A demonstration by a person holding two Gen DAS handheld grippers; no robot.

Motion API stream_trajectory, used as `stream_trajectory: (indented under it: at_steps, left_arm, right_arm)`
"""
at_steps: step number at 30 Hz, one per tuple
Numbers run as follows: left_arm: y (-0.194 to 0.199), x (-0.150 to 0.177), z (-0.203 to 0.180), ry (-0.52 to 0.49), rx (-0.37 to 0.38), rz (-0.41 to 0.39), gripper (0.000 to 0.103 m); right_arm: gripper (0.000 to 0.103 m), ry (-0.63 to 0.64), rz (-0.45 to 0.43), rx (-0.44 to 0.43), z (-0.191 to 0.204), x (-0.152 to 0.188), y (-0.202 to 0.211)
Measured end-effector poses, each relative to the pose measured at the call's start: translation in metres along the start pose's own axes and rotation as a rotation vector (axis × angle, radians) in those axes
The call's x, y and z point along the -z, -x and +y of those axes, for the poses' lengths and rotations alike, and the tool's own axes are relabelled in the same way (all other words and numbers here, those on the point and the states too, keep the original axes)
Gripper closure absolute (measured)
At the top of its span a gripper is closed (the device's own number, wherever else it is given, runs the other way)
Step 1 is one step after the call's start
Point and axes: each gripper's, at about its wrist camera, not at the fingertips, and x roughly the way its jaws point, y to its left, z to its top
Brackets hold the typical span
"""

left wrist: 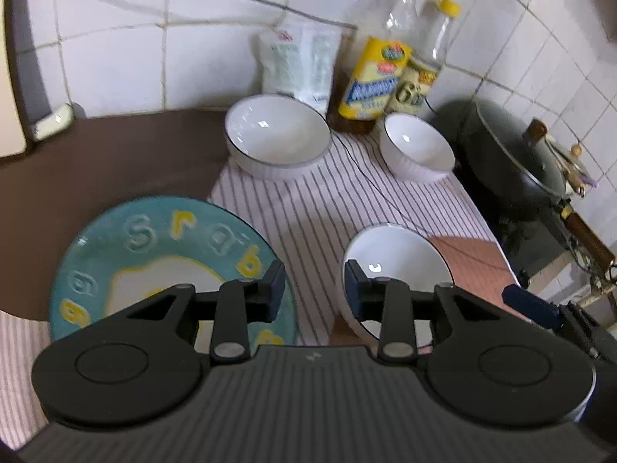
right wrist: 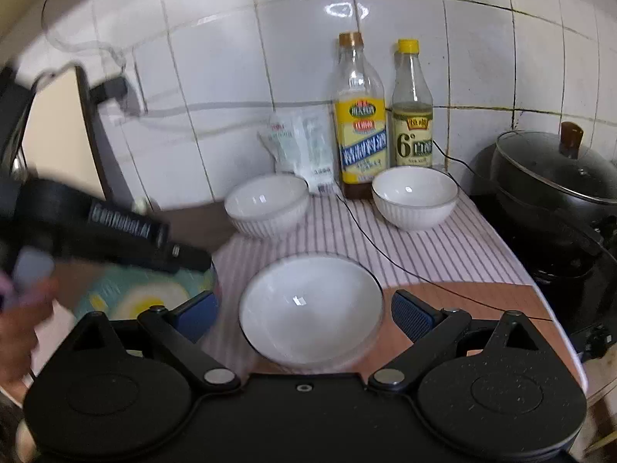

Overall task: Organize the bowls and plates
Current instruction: 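Carry the held white bowl toward the white bowl by the bottles, then lower the held bowl into the other white bowl with the left tool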

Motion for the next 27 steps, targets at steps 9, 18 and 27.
stream_trajectory:
  at_steps: [9, 18, 27]
  left_arm:
    - [0.018, -0.031, 0.028, -0.042, -0.012, -0.085, 0.068]
    - [-0.008, -0.073, 0.057, -0.046, -0.021, -0.105, 0.061]
    - [-0.087, -0.102, 0.070, -0.066, -0.012, -0.021, 0.059]
  right_arm:
    - [0.005, -0.166, -0.007, -0.123, 0.005, -0.051, -0.029]
    - [0.006, -0.365, 0.102, -0.164, -0.006, -0.085, -0.104]
    - [0.020, -0.463, 0.272, -0.068, -0.020, -0.085, -0.196]
